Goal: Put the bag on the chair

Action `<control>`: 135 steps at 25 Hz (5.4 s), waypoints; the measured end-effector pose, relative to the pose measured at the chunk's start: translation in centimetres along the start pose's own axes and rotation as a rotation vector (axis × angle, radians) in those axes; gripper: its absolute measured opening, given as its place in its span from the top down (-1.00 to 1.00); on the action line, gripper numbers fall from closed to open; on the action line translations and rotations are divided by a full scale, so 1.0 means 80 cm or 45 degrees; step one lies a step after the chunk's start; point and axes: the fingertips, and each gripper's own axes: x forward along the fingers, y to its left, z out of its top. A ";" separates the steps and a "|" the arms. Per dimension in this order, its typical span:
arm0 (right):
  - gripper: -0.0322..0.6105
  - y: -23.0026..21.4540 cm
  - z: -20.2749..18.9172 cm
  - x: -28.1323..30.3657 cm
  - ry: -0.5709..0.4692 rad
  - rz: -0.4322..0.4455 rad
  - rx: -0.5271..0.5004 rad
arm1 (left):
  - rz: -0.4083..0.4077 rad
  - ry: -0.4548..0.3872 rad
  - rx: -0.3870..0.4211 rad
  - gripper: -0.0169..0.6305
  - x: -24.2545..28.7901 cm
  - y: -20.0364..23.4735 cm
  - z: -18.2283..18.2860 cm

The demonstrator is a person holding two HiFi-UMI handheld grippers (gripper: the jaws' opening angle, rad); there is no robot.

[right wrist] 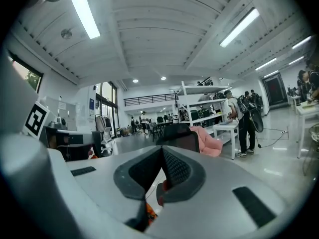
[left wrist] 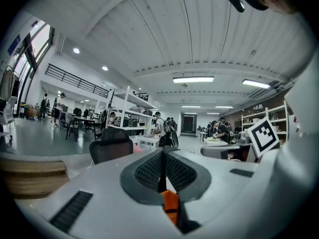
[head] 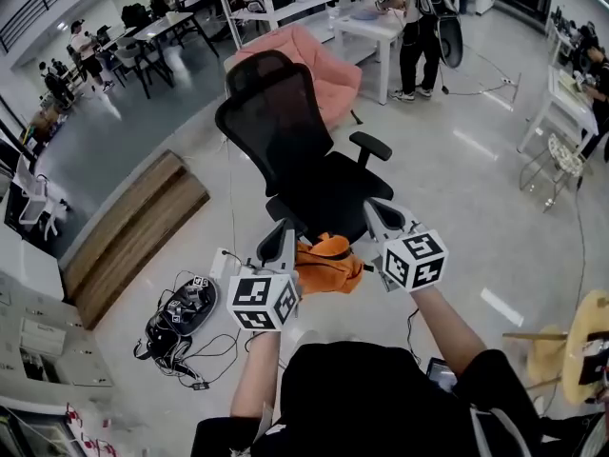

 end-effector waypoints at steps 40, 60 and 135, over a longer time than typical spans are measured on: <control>0.89 -0.100 0.031 0.309 0.094 -0.062 0.025 | -0.096 0.043 -0.036 0.92 0.263 0.195 0.042; 0.89 -0.116 0.073 0.452 0.061 -0.158 0.000 | -0.195 0.052 -0.043 0.92 0.364 0.317 0.071; 0.89 -0.393 -0.124 0.785 0.624 0.120 0.104 | 0.209 0.566 -0.389 0.92 0.756 0.486 -0.214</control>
